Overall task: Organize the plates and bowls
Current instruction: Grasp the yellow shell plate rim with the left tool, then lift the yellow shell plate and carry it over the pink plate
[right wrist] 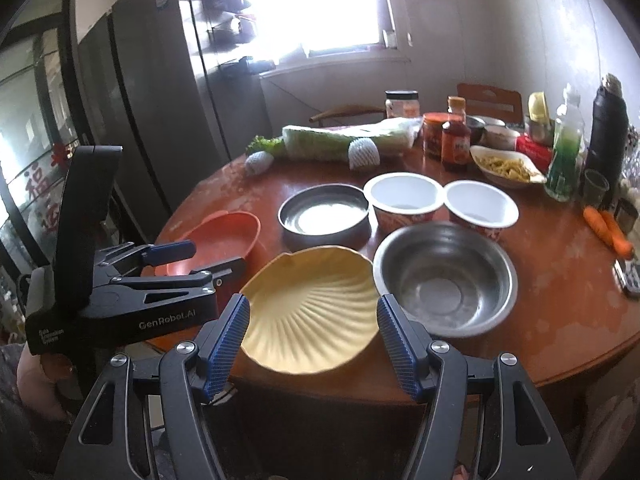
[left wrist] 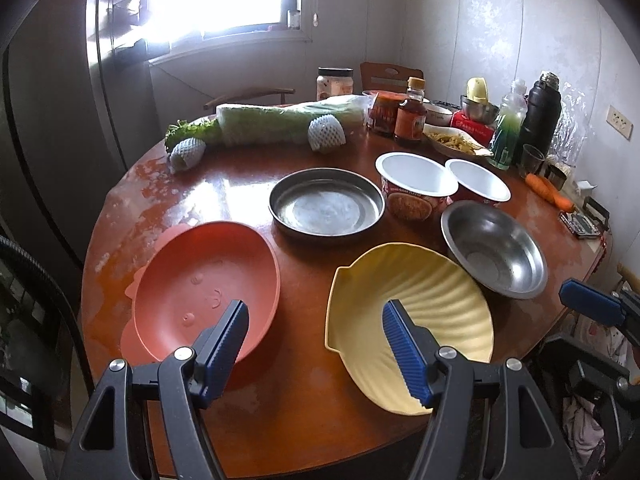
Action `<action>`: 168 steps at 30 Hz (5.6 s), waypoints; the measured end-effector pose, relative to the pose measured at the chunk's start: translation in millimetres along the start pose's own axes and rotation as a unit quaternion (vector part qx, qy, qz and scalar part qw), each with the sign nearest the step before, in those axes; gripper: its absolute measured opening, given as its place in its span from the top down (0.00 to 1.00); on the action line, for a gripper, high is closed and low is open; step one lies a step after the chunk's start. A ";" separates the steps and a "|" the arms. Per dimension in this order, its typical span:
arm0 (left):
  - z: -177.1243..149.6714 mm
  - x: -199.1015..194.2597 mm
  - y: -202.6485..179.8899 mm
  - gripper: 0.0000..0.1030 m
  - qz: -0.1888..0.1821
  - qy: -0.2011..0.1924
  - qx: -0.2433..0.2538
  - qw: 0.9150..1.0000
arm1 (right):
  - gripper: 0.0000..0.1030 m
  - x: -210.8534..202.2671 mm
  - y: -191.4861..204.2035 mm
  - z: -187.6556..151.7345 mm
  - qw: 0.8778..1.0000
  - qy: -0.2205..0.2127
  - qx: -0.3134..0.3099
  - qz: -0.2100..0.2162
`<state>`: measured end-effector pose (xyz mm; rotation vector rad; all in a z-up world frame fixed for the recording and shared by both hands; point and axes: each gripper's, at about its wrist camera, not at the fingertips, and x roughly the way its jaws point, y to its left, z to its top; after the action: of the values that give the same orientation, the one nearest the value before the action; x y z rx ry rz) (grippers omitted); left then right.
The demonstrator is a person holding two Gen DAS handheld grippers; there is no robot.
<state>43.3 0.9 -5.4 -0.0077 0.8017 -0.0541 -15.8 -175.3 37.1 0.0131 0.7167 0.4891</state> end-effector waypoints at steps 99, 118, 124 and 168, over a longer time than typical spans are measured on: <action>30.1 -23.3 116.7 0.57 0.062 -0.038 -0.067 0.995 | 0.55 101.9 113.9 67.8 0.994 -0.005 -0.098 0.050; 7.1 39.4 126.6 0.57 0.079 0.014 -0.061 0.995 | 0.55 162.9 107.5 45.1 0.994 0.060 -0.081 0.042; 7.1 39.6 132.2 0.57 0.085 0.009 -0.062 0.994 | 0.55 172.7 107.4 44.0 0.994 0.066 -0.081 0.040; 24.6 65.1 167.9 0.57 0.081 0.009 -0.067 0.994 | 0.45 212.5 120.4 42.1 0.995 0.067 -0.059 0.033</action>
<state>113.8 164.9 -39.6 -0.0689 0.8208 0.1536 97.0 30.3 -43.0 -0.1080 0.8203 0.5983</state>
